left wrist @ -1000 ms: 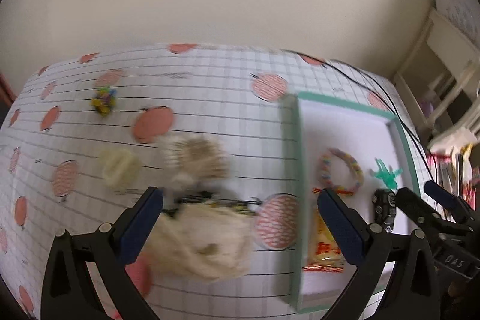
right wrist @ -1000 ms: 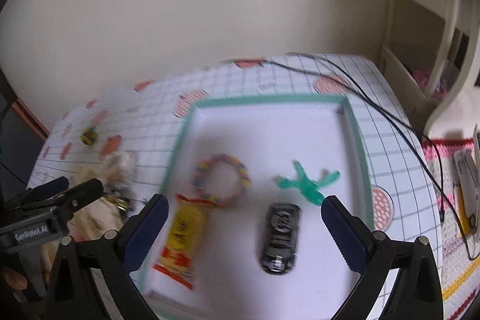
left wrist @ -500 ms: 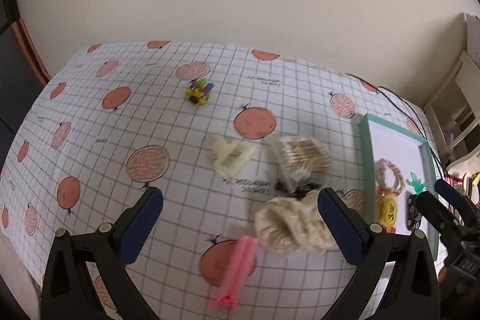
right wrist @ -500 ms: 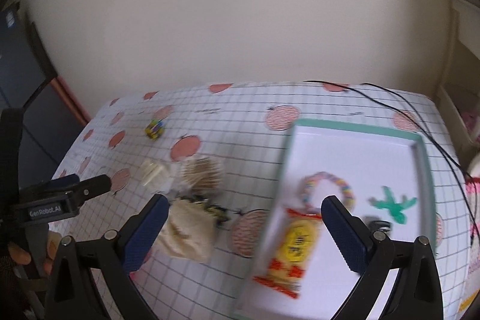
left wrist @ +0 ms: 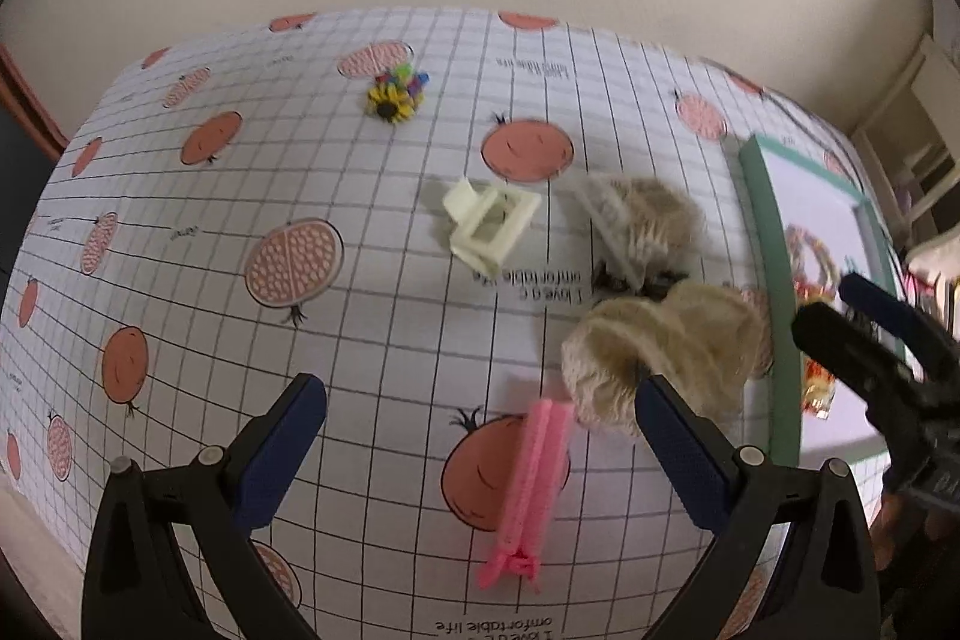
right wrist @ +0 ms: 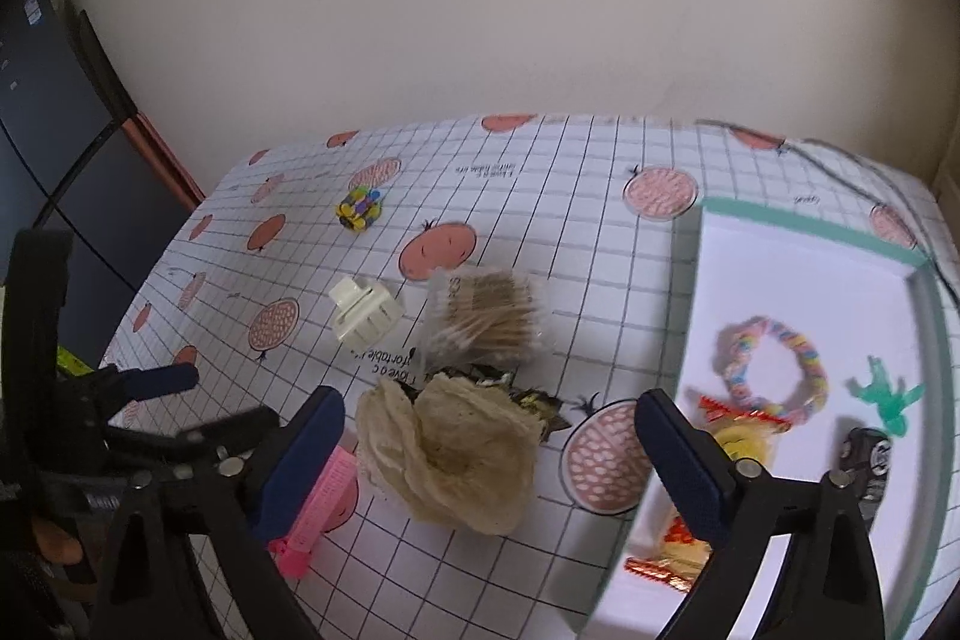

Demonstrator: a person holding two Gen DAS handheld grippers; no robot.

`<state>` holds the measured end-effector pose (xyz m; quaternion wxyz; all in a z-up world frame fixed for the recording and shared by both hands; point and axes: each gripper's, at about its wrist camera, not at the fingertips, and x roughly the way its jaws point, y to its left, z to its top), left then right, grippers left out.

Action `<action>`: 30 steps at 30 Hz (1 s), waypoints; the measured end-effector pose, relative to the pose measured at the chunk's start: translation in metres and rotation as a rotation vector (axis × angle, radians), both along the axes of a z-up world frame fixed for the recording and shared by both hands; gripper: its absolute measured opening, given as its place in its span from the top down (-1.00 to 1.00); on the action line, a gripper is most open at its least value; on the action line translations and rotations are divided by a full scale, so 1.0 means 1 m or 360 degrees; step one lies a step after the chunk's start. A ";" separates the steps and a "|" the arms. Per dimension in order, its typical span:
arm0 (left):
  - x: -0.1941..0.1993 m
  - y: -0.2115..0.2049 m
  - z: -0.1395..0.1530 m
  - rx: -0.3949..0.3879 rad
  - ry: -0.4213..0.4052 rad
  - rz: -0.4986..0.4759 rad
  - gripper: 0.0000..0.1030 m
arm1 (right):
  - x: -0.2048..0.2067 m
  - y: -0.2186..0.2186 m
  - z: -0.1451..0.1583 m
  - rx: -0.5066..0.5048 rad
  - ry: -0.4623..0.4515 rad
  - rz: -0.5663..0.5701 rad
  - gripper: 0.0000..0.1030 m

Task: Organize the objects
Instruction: 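Move left tool to the pink hair roller while right tool approaches the cream lace scrunchie, then close left tool on the pink hair roller while right tool grasps the lace scrunchie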

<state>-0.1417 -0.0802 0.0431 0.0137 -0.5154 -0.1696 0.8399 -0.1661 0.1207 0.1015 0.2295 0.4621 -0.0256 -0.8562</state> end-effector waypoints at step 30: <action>-0.005 0.031 -0.050 0.0002 -0.0255 -0.0336 -0.22 | 0.005 -0.039 -0.057 0.0112 -0.0227 0.0160 0.31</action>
